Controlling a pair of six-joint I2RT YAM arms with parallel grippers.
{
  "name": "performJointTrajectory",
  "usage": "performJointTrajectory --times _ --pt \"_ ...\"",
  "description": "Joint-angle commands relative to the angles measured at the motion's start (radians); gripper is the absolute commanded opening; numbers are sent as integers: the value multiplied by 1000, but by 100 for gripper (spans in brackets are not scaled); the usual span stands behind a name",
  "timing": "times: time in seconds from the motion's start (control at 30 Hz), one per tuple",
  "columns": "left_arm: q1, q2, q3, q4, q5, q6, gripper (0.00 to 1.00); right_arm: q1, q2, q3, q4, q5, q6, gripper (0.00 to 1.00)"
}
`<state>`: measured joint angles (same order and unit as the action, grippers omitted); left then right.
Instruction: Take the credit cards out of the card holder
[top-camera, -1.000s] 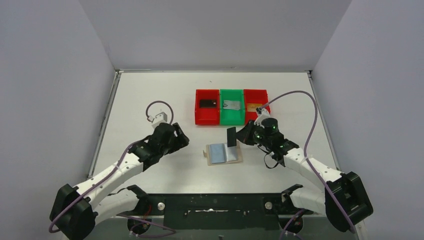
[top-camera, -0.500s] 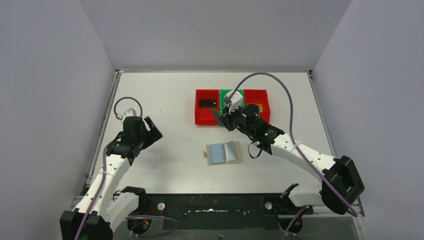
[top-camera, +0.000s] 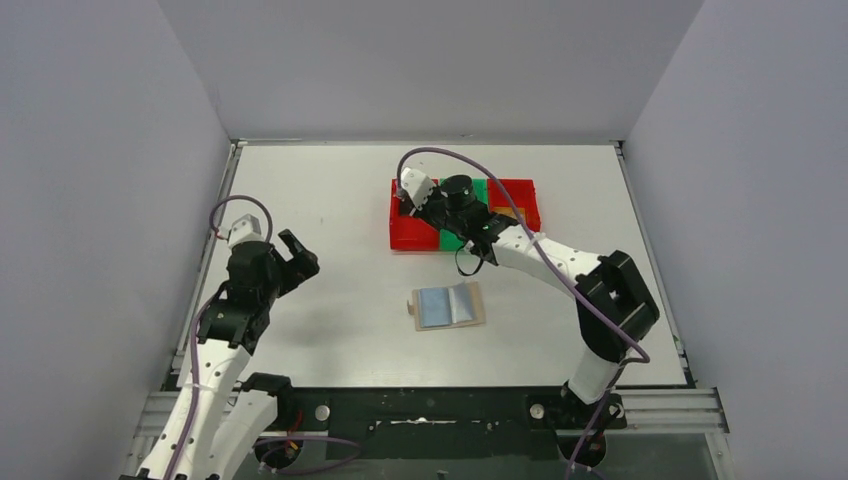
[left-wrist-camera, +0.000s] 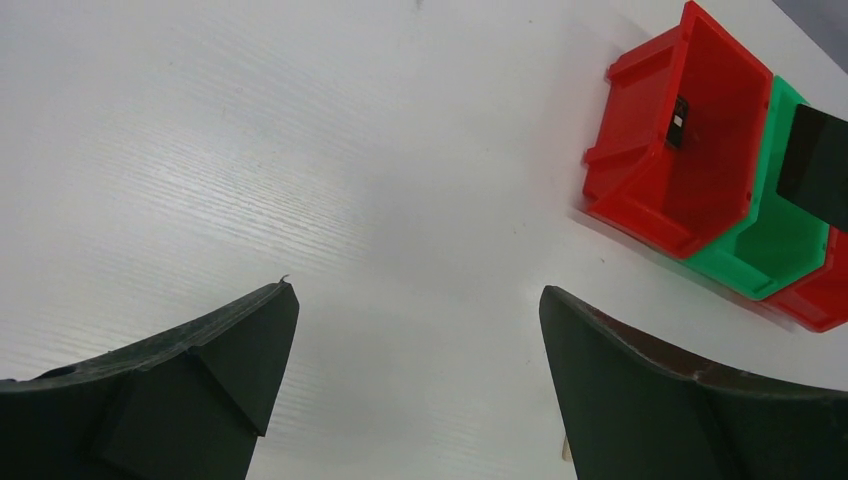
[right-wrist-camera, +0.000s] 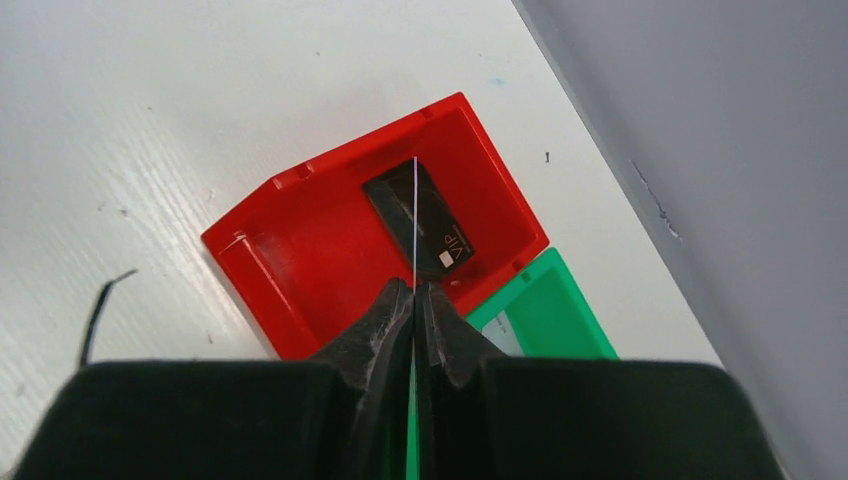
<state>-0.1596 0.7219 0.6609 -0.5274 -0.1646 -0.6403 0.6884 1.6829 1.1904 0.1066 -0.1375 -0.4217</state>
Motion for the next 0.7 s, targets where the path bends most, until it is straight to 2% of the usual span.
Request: performJointTrajectory --times 0.0,0.17,0.47,0.67 --pt "6 -37 13 35 -41 19 94 1 77 128 -20 -9 -193 0" --pt "6 -53 9 32 -61 15 94 2 187 248 -115 24 -287 0" --pt "6 -66 5 33 -69 9 94 -3 312 320 -130 66 -453 0" --pt "6 -70 2 37 -62 10 94 -6 410 433 -194 97 -515 0"
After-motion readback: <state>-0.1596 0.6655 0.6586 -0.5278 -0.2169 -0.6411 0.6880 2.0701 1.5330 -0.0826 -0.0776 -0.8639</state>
